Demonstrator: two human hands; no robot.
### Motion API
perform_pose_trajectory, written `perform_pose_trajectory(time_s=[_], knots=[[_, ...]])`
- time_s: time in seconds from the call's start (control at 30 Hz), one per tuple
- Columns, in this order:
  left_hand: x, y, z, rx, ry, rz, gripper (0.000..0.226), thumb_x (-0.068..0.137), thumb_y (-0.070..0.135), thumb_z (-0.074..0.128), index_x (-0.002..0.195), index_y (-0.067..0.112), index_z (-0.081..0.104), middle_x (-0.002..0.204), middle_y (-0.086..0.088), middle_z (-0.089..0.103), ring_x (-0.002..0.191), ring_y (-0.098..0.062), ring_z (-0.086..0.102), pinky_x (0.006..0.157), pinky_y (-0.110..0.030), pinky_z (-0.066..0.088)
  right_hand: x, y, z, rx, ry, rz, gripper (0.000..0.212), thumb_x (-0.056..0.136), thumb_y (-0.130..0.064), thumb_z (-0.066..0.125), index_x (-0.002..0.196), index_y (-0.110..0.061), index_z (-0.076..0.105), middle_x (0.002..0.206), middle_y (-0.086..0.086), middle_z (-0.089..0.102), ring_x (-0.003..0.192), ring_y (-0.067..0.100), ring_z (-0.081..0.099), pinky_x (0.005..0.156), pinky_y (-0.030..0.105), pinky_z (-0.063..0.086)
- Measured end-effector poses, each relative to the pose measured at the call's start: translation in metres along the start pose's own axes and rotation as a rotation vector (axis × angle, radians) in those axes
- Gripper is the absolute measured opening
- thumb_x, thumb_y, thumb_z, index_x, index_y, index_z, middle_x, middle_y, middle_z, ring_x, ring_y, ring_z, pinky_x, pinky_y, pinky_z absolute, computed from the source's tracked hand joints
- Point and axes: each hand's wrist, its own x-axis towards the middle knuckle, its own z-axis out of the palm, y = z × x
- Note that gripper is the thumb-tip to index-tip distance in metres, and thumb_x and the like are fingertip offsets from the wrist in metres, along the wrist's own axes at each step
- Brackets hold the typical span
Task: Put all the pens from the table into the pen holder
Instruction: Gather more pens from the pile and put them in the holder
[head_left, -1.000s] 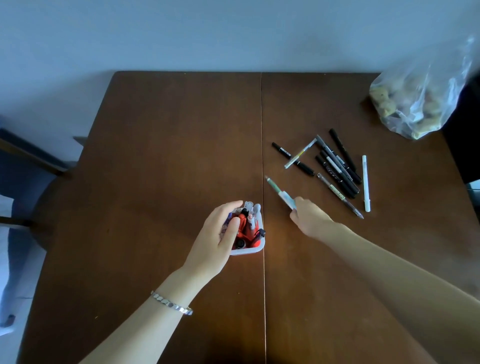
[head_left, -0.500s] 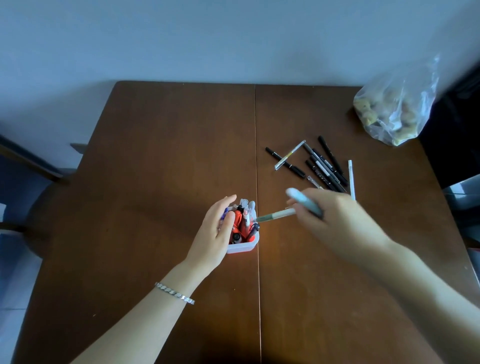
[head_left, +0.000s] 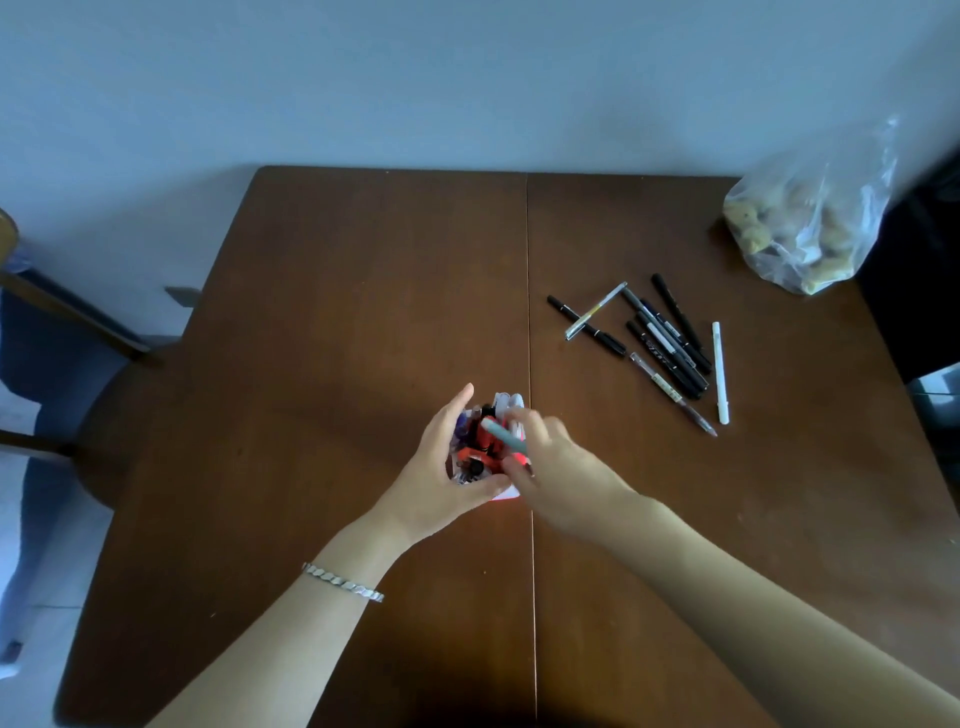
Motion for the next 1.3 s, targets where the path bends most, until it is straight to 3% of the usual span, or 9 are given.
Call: perform_pose_trajectory(time_s=[0.1,0.23,0.4,0.63,0.77,0.87,1.07,1.2,1.3], knots=[[-0.001,0.001,-0.001,0.073,-0.004,0.007,0.085,0.072,0.036,0.072,0.135,0.044,0.015,0.136,0.019,0.028,0.118,0.002,0.041,0.088,0.001,0.032,-0.023,0.014,-0.025,0.205,0.144,0.019,0.048,0.096,-0.015,0.038,0.142,-0.018,0.025,0.125,0.007,0.04,0.102,0.022,0.051,0.07,0.013,0.035],[0.0,-0.004,0.002,0.117,0.066,0.039,0.079,0.079,0.021,0.07,0.137,0.037,0.02,0.136,0.018,0.03,0.123,-0.002,0.037,0.095,-0.01,0.034,-0.045,0.044,-0.051,0.181,0.047,0.189,0.047,0.094,-0.008,0.042,0.139,-0.016,0.034,0.101,0.005,0.043,0.075,0.016,0.053,0.055,0.014,0.039],[0.001,-0.004,0.004,0.161,0.086,0.071,0.081,0.078,0.018,0.071,0.137,0.035,0.02,0.135,0.019,0.028,0.123,0.001,0.033,0.098,-0.015,0.032,-0.061,0.056,-0.062,0.443,0.18,0.256,0.024,0.084,-0.01,0.066,0.1,-0.028,0.069,0.073,-0.006,0.069,0.051,0.01,0.061,0.052,0.014,0.049],[0.001,-0.005,0.002,0.219,0.076,0.102,0.086,0.072,0.018,0.076,0.134,0.036,0.02,0.14,0.011,0.03,0.126,-0.004,0.035,0.098,-0.011,0.033,-0.041,0.032,-0.05,0.099,0.224,0.024,0.009,0.079,-0.013,0.07,0.085,-0.016,0.076,0.08,-0.007,0.062,0.075,0.007,0.058,0.065,0.008,0.041],[0.002,-0.007,0.004,0.207,0.098,0.097,0.088,0.069,0.017,0.079,0.134,0.035,0.022,0.136,0.012,0.031,0.124,-0.003,0.037,0.096,-0.006,0.033,-0.01,0.013,-0.025,0.024,0.197,-0.021,0.016,0.088,-0.015,0.057,0.094,-0.009,0.07,0.096,0.005,0.061,0.084,0.022,0.061,0.075,0.033,0.052],[0.003,-0.006,0.005,0.18,0.127,0.064,0.09,0.068,0.018,0.08,0.136,0.035,0.023,0.137,0.013,0.033,0.122,-0.001,0.035,0.092,-0.003,0.032,0.009,0.001,0.006,0.088,0.316,0.046,0.031,0.094,-0.03,0.043,0.112,-0.009,0.055,0.112,0.009,0.053,0.097,0.028,0.056,0.076,0.034,0.047],[0.002,-0.004,0.006,0.231,0.146,0.067,0.097,0.066,0.018,0.082,0.14,0.031,0.021,0.14,0.009,0.031,0.125,0.0,0.03,0.1,-0.018,0.031,0.015,0.012,0.03,0.384,0.216,0.082,0.085,0.081,-0.061,0.028,0.147,-0.013,0.006,0.152,0.011,0.017,0.14,0.024,0.012,0.115,0.04,0.014],[0.002,-0.005,0.006,0.373,0.124,0.107,0.095,0.069,0.015,0.079,0.14,0.03,0.018,0.144,0.006,0.031,0.13,-0.008,0.032,0.102,-0.024,0.037,0.027,0.084,-0.004,0.271,0.551,0.245,0.051,0.09,-0.024,0.053,0.136,-0.007,0.039,0.14,0.015,0.04,0.132,0.028,0.031,0.111,0.039,0.025],[0.005,-0.003,0.009,0.393,0.173,0.095,0.09,0.069,0.015,0.079,0.139,0.027,0.024,0.143,0.003,0.034,0.125,-0.005,0.031,0.101,-0.024,0.036,0.042,0.145,-0.034,0.052,0.51,0.415,0.041,0.089,-0.005,0.05,0.13,-0.004,0.047,0.137,0.014,0.045,0.129,0.03,0.036,0.108,0.041,0.031]])
